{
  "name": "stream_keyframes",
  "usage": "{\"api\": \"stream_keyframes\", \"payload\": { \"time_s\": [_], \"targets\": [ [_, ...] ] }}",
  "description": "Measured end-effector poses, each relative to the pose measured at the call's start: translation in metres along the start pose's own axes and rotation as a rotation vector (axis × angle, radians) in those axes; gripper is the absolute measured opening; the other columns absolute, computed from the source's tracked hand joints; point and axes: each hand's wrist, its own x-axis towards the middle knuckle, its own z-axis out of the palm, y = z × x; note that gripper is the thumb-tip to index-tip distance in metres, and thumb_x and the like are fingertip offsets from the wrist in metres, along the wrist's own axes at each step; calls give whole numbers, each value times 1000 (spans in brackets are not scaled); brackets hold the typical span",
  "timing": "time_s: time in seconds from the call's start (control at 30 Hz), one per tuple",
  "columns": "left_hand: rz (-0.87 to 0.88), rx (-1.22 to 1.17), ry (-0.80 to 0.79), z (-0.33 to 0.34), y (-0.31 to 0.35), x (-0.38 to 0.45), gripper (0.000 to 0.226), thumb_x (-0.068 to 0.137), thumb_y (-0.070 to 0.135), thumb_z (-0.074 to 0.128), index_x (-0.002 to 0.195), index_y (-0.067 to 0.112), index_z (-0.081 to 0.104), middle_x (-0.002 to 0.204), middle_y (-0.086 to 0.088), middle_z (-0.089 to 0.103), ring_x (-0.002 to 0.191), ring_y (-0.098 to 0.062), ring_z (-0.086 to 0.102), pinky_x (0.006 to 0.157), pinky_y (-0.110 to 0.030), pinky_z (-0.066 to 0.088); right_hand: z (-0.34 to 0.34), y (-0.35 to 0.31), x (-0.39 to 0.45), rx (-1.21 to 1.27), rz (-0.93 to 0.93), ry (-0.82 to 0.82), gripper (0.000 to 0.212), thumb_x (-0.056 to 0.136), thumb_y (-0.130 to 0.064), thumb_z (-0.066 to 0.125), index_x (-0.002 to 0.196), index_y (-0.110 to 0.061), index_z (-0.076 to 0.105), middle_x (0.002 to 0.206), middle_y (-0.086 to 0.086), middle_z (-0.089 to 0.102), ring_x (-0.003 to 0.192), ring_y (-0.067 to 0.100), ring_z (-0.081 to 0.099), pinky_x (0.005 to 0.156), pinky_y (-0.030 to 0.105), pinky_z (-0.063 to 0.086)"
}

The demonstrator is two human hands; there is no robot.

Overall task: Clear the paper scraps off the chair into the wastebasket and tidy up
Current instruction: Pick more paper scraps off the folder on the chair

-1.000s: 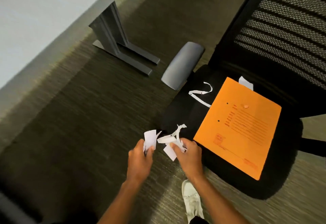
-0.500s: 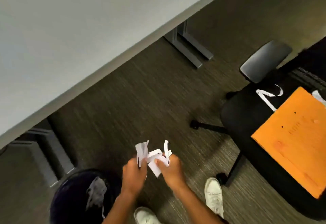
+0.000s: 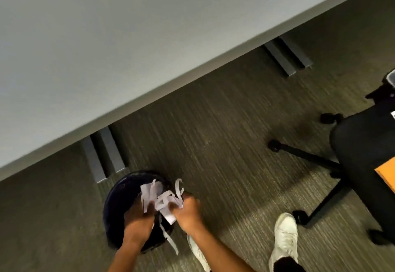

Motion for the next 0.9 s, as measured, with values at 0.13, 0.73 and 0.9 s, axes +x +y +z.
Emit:
{"api": "stream_keyframes", "payload": {
  "time_s": [0.13,0.73,0.9],
  "targets": [
    [-45,87,-40,-16,-38,9,47,96,26,52,136,2,48,133,-22,58,123,-38,55,105,-42,40,43,-5,-3,-48,-19,-66,46,88,-29,65,131,-15,54,130,8,62,119,21,59,96,26,47],
    [-168,-77,-24,-38,-99,23,47,92,21,61,136,9,50,133,-18,60,122,-35,57,102,-40,42,114,-7,3,-246,-100,-138,65,91,-23,60,147,-9,30,141,6,52,129,19,49,95,12,31],
    [-126,-127,-13,-36,-88,24,51,91,17,62,139,5,45,135,-20,57,124,-36,54,104,-41,39,97,-3,6,-167,-89,-80,53,89,-25,62,138,-15,44,137,8,55,123,23,54,100,25,42]
  ]
}}
